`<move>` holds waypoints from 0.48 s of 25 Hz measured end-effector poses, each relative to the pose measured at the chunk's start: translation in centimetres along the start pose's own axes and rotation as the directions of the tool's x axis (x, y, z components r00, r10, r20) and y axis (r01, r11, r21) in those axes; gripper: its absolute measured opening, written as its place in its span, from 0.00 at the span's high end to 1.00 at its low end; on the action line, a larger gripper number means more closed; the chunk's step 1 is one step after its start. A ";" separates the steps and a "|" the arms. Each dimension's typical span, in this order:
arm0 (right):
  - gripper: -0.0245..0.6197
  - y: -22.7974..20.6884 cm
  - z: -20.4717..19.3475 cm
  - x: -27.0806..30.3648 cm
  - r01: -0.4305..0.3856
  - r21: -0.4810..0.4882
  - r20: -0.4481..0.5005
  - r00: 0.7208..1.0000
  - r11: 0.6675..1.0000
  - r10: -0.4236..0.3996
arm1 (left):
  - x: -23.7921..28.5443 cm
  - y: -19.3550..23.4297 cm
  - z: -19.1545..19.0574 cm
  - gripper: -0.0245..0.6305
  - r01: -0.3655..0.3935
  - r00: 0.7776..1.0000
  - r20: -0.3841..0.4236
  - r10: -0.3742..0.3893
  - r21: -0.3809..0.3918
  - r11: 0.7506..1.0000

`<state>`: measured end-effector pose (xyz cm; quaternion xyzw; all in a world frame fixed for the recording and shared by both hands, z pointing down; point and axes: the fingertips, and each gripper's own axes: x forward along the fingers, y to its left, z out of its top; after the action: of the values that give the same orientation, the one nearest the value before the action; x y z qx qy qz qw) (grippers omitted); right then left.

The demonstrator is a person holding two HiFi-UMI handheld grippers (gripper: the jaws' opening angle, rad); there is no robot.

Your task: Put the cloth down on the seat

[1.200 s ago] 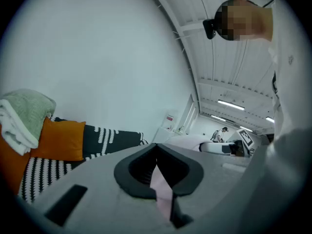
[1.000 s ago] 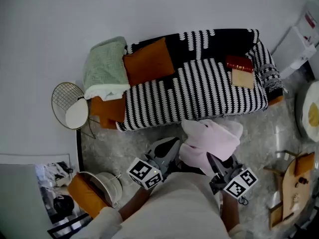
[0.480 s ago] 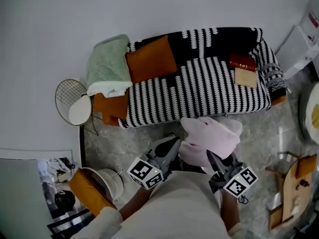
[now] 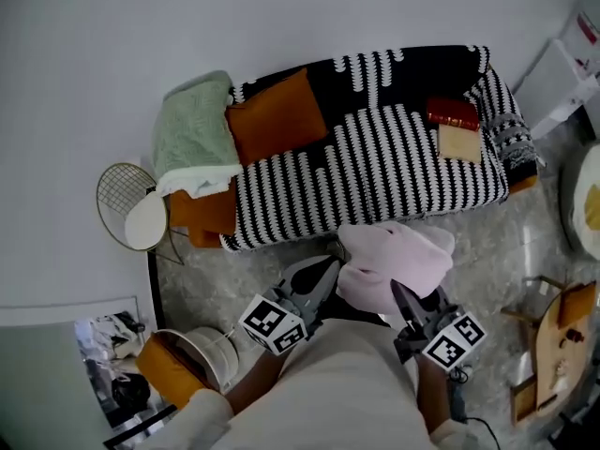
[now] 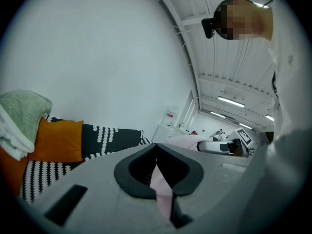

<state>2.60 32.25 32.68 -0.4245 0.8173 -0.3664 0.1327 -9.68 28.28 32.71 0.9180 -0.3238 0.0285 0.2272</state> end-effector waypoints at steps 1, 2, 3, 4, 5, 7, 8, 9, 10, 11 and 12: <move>0.75 -0.2 0.4 0.4 0.009 -0.001 0.003 1.000 1.000 -0.009 | 0.5 0.5 0.3 0.95 0.006 1.000 -0.001 -0.006 -0.003 1.000; 0.75 -0.5 0.8 0.9 0.018 -0.003 0.005 1.000 1.000 -0.018 | 1.1 1.0 0.7 0.94 0.013 1.000 -0.001 -0.013 -0.001 1.000; 0.75 -0.8 1.3 1.5 0.026 -0.005 0.007 1.000 1.000 -0.026 | 1.7 1.6 1.2 0.95 0.023 1.000 0.001 -0.023 0.004 1.000; 0.75 -1.1 1.8 2.1 0.035 -0.007 0.009 0.999 0.999 -0.034 | 2.3 2.1 1.7 0.94 0.034 0.999 0.004 -0.034 0.008 0.999; 0.75 -1.4 2.3 2.8 0.043 -0.008 0.013 0.999 0.999 -0.043 | 2.8 2.7 2.2 0.94 0.045 0.999 0.007 -0.045 0.009 0.999; 0.75 -2.0 3.2 4.2 0.059 -0.010 0.022 0.998 0.998 -0.059 | 3.7 3.9 3.0 0.94 0.064 0.998 0.009 -0.064 0.013 0.998; 0.75 -2.3 3.7 5.0 0.067 -0.012 0.029 0.997 0.998 -0.067 | 4.2 4.6 3.5 0.94 0.072 0.997 0.009 -0.072 0.016 0.997; 0.75 -2.5 4.2 5.7 0.075 -0.014 0.036 0.997 0.997 -0.074 | 4.6 5.2 4.1 0.94 0.078 0.997 0.009 -0.078 0.017 0.997; 0.75 -2.8 4.7 6.4 0.082 -0.016 0.042 0.996 0.996 -0.081 | 5.0 5.9 4.6 0.94 0.084 0.996 0.010 -0.084 0.018 0.996; 0.75 -3.0 5.2 7.1 0.088 -0.019 0.047 0.995 0.996 -0.087 | 5.3 6.5 5.1 0.94 0.092 0.996 0.011 -0.092 0.020 0.996; 0.75 -3.2 5.6 7.8 0.094 -0.022 0.052 0.994 0.995 -0.093 | 5.6 7.1 5.5 0.95 0.100 0.995 0.010 -0.101 0.023 0.995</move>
<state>2.74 22.16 31.78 -0.4732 0.7973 -0.3511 0.1309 -10.07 17.75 31.71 0.9358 -0.2781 0.0155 0.2162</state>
